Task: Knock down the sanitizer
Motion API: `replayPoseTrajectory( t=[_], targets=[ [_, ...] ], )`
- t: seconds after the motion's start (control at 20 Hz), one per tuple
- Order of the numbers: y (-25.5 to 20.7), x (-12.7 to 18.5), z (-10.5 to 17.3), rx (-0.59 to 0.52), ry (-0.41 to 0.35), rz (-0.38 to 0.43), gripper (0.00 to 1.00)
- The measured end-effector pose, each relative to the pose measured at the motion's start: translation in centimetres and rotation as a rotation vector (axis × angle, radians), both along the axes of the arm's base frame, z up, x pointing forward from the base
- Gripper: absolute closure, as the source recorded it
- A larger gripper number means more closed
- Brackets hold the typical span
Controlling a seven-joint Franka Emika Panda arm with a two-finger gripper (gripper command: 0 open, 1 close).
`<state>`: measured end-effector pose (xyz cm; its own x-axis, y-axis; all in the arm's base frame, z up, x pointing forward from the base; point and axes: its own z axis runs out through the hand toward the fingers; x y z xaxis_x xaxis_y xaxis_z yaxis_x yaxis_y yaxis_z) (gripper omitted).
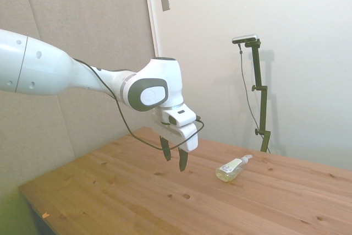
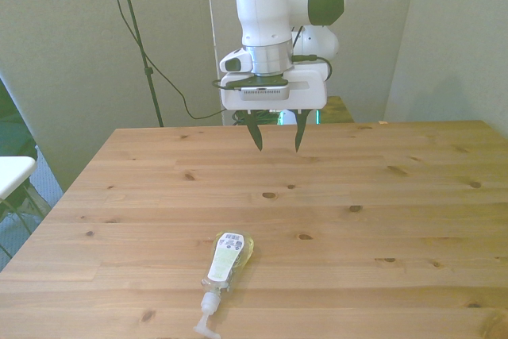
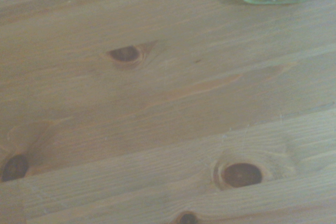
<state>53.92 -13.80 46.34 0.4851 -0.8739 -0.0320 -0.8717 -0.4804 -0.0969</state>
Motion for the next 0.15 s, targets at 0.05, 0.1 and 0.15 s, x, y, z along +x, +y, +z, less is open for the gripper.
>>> replayPoseTrajectory(
  t=[0.05, 0.1, 0.15],
  targets=[
    [0.5, -0.4, -0.2, 0.001, -0.002, 0.006, 0.0],
    [1.0, -0.9, -0.3, 0.002, -0.002, 0.014, 0.0],
    [1.7, -1.4, -0.4, 0.002, -0.008, 0.024, 0.0]
  ],
)
